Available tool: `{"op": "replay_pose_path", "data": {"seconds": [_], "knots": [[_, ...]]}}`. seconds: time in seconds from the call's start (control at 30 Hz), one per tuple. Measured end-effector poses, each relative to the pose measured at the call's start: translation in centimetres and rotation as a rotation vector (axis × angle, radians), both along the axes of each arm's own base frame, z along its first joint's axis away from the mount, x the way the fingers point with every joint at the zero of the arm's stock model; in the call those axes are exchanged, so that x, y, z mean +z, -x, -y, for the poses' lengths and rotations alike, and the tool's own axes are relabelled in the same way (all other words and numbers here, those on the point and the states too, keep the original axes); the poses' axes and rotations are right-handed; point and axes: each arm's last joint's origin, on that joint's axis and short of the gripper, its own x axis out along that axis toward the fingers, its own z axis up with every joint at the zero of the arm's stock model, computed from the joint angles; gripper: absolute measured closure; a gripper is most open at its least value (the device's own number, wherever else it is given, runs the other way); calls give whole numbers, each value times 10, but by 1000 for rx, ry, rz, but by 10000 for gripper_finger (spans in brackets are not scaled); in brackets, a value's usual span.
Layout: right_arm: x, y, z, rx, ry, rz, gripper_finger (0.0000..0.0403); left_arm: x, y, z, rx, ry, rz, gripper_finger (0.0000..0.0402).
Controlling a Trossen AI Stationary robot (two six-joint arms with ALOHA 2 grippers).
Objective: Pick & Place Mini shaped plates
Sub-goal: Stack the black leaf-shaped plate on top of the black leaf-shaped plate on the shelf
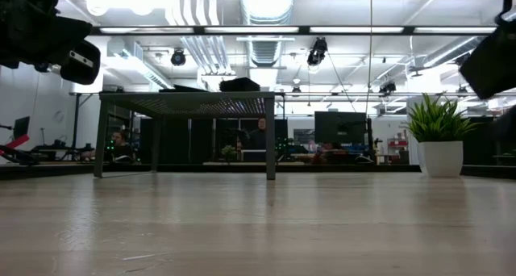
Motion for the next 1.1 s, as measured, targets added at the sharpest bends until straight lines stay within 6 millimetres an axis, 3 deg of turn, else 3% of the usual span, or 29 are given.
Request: {"op": "replay_pose_path", "data": {"seconds": [0.33,0.5,0.83,1.1], "knots": [[-1,-12,14,-68,84,77,394,0,0,0,0,0,0,401],[1,-12,13,-57,36,48,394,0,0,0,0,0,0,401],[27,-27,5,-87,54,87,393,0,0,0,0,0,0,401],[31,-21,11,-134,173,17,339,0,0,0,0,0,0,401]]}}
